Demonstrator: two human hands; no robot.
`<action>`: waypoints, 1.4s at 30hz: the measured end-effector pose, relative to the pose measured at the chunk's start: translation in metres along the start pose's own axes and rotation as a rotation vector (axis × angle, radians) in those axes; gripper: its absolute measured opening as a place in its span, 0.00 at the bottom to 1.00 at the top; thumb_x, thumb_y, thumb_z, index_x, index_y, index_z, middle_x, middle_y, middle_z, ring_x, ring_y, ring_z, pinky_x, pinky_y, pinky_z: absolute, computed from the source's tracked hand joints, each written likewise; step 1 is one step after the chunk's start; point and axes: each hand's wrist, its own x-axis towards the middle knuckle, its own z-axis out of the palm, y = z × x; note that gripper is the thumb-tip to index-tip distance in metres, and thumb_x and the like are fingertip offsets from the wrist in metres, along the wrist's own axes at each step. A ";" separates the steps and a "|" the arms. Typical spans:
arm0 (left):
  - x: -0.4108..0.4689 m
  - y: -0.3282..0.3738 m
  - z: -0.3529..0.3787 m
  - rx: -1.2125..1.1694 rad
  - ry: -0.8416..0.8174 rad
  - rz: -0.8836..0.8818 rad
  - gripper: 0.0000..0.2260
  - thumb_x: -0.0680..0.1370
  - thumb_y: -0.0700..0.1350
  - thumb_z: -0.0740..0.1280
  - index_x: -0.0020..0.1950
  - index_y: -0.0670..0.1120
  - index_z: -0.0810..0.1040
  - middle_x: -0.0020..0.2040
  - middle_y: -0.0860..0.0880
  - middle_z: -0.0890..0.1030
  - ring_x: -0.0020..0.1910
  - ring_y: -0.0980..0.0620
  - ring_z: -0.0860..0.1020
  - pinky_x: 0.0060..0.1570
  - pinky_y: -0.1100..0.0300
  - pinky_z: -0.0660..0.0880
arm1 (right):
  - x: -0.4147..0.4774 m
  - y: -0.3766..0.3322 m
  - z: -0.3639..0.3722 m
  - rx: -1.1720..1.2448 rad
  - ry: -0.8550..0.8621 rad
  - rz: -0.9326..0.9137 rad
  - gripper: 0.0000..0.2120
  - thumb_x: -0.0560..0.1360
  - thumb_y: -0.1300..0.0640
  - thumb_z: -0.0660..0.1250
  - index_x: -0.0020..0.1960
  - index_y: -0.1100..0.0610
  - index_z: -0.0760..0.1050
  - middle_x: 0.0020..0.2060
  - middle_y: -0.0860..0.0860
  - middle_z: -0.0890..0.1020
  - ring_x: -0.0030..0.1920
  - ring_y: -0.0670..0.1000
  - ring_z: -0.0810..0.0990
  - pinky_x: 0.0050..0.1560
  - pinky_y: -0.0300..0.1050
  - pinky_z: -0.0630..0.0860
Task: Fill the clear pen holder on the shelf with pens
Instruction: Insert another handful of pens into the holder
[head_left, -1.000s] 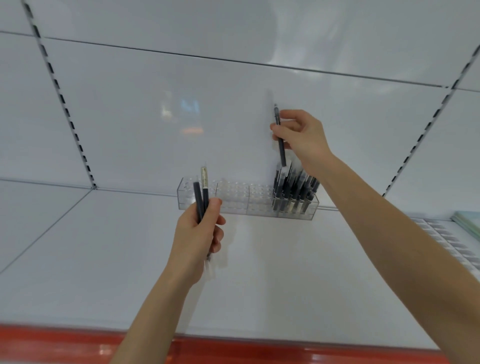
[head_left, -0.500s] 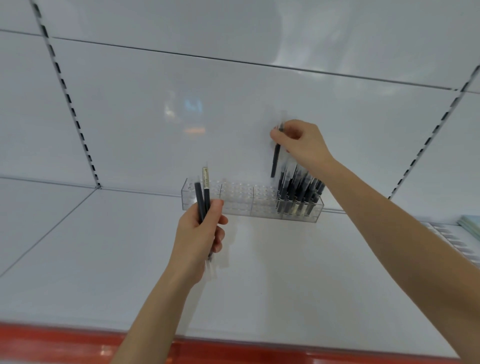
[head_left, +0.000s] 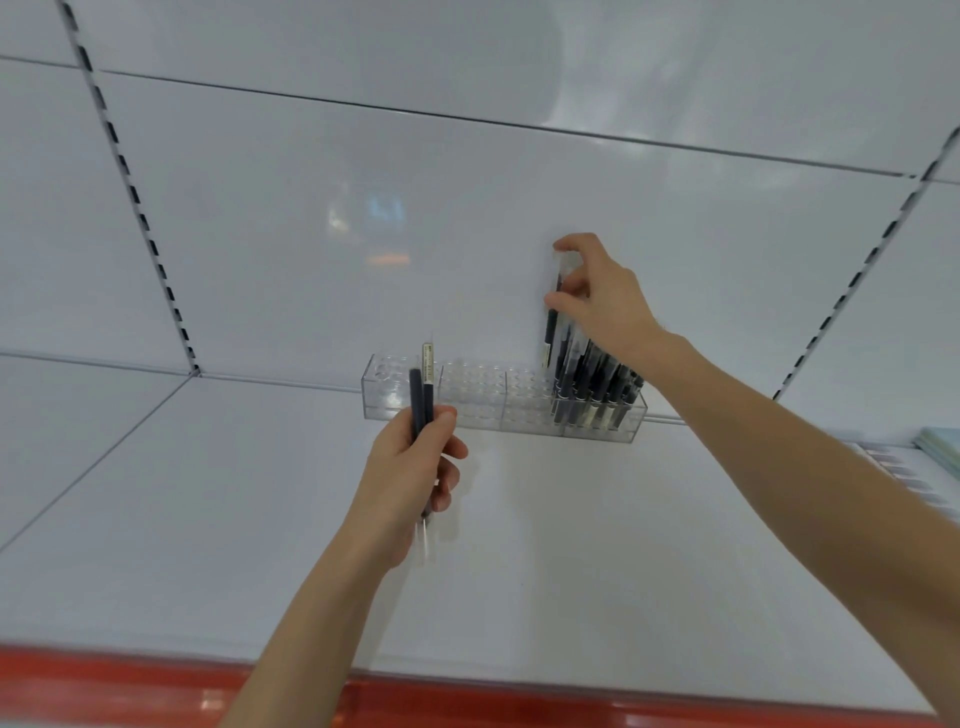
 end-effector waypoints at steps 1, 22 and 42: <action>0.000 0.000 0.000 0.001 0.000 0.001 0.04 0.79 0.43 0.61 0.49 0.45 0.74 0.36 0.47 0.75 0.24 0.54 0.67 0.21 0.64 0.62 | 0.000 0.002 0.002 -0.014 -0.013 0.002 0.22 0.73 0.60 0.66 0.65 0.54 0.64 0.42 0.53 0.77 0.44 0.52 0.76 0.50 0.42 0.71; -0.002 -0.002 -0.002 -0.028 -0.005 0.042 0.05 0.79 0.41 0.60 0.50 0.46 0.75 0.37 0.47 0.75 0.26 0.53 0.68 0.22 0.65 0.65 | 0.015 -0.005 -0.009 -0.571 -0.216 0.082 0.10 0.74 0.59 0.59 0.46 0.61 0.77 0.47 0.56 0.80 0.45 0.55 0.75 0.41 0.43 0.69; -0.014 0.004 0.009 -0.179 -0.153 0.056 0.09 0.78 0.44 0.62 0.50 0.40 0.77 0.37 0.45 0.84 0.33 0.52 0.82 0.32 0.62 0.79 | -0.052 -0.052 -0.010 0.729 -0.107 0.260 0.02 0.72 0.62 0.68 0.45 0.58 0.77 0.33 0.51 0.82 0.31 0.45 0.81 0.36 0.36 0.79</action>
